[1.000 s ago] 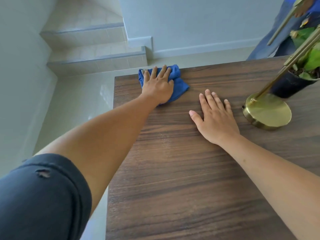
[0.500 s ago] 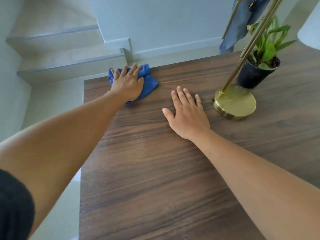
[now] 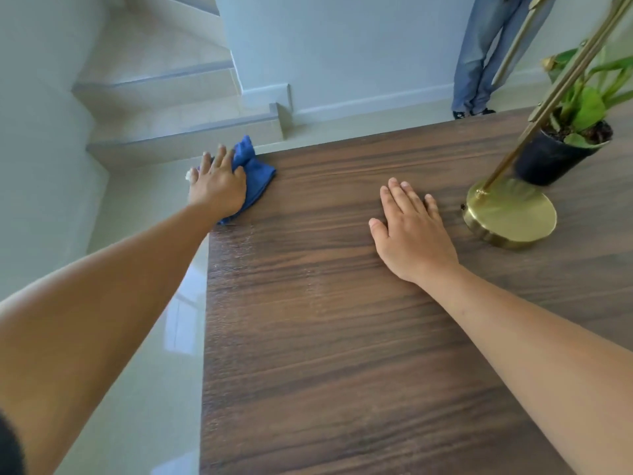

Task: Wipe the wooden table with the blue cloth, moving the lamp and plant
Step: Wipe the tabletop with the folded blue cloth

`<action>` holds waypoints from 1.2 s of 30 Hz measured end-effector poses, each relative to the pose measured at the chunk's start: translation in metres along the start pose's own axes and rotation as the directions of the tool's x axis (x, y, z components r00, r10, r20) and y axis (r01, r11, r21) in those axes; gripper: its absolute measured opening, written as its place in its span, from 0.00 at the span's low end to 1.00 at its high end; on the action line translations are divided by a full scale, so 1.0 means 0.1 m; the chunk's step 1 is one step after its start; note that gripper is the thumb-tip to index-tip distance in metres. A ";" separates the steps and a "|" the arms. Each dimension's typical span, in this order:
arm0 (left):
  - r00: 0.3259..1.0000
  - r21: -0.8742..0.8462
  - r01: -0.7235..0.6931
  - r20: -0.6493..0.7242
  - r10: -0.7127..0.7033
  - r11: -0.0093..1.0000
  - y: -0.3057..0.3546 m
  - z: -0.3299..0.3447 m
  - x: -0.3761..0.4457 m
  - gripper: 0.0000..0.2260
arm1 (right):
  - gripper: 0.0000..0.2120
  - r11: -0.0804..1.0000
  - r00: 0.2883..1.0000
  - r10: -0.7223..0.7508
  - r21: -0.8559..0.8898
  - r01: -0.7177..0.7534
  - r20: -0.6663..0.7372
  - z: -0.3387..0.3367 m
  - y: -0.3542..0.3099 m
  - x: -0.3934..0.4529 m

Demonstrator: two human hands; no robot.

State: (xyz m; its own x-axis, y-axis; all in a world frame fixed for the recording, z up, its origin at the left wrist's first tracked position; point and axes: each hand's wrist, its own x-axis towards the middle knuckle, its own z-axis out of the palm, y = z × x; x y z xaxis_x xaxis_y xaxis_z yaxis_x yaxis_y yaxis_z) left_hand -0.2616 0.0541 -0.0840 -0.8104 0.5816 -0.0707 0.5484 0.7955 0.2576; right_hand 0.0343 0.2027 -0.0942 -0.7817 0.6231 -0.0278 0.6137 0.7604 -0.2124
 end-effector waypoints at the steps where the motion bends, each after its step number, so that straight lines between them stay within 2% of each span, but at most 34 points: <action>1: 1.000 -0.042 -0.008 -0.005 0.007 0.999 -0.01 0.01 -0.17 0.25 | 0.30 1.000 1.000 0.002 -0.002 -0.002 0.003 0.00 0.00 0.00; 4: 0.999 -0.045 -0.051 0.007 0.052 0.998 0.04 0.09 -0.97 0.25 | 0.30 1.000 1.000 -0.005 -0.018 0.005 0.012 -0.01 -0.01 -0.01; 8: 0.982 -0.045 -0.189 0.004 0.189 0.981 -0.02 0.21 -2.59 0.26 | 0.30 0.999 0.999 0.002 -0.032 -0.001 0.035 -0.03 -0.02 -0.02; 11: 0.981 -0.061 -0.191 0.028 0.192 0.980 -0.11 0.22 -3.11 0.25 | 0.30 0.999 0.999 0.012 -0.037 -0.010 0.046 -0.04 -0.04 -0.03; 14: 0.980 -0.039 -0.197 -0.024 0.196 0.980 -0.08 0.20 -2.63 0.26 | 0.30 0.999 0.999 0.012 -0.046 -0.010 0.033 -0.03 -0.05 -0.02; 17: 0.984 -0.021 -0.177 -0.037 0.176 0.984 -0.08 0.16 -1.53 0.26 | 0.30 0.999 0.999 0.011 -0.052 -0.009 0.037 -0.01 -0.04 -0.01; 21: 0.994 -0.006 -0.096 0.043 0.096 0.995 0.01 0.01 -0.50 0.28 | 0.30 0.998 1.000 0.010 -0.058 -0.009 0.029 -0.03 -0.02 -0.01; 24: 0.995 -0.049 -0.081 0.050 0.084 0.996 0.01 0.05 -0.81 0.28 | 0.30 0.998 0.999 0.003 -0.064 -0.001 0.037 -0.02 -0.02 -0.01; 28: 0.976 -0.078 -0.218 0.004 0.219 0.973 -0.09 0.22 -2.37 0.28 | 0.31 0.998 0.999 0.002 -0.067 0.001 0.043 -0.03 -0.01 -0.01; 30: 0.969 -0.089 -0.242 0.027 0.245 0.966 -0.17 0.22 -2.75 0.28 | 0.31 0.997 0.999 0.002 -0.071 0.001 0.045 -0.02 0.00 -0.02; 32: 0.967 -0.075 -0.248 0.038 0.251 0.966 -0.23 0.20 -2.55 0.29 | 0.31 0.997 0.999 -0.009 -0.080 0.012 0.037 0.00 -0.01 0.00; 34: 0.967 -0.048 -0.255 -0.009 0.254 0.966 -0.21 0.18 -1.91 0.31 | 0.32 0.996 0.999 -0.007 -0.086 0.010 0.035 0.01 0.00 0.02; 36: 0.988 -0.037 -0.155 -0.003 0.155 0.987 -0.16 0.11 -1.09 0.29 | 0.31 0.995 0.999 -0.014 -0.096 0.016 0.029 0.02 0.00 0.01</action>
State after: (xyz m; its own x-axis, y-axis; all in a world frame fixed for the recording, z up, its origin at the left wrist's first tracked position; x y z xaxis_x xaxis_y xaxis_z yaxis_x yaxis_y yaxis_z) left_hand -0.1797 -0.0199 -0.0910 -0.7161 0.6975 -0.0272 0.6594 0.6887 0.3013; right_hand 0.0335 0.2024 -0.0961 -0.7928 0.6072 -0.0528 0.6087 0.7845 -0.1182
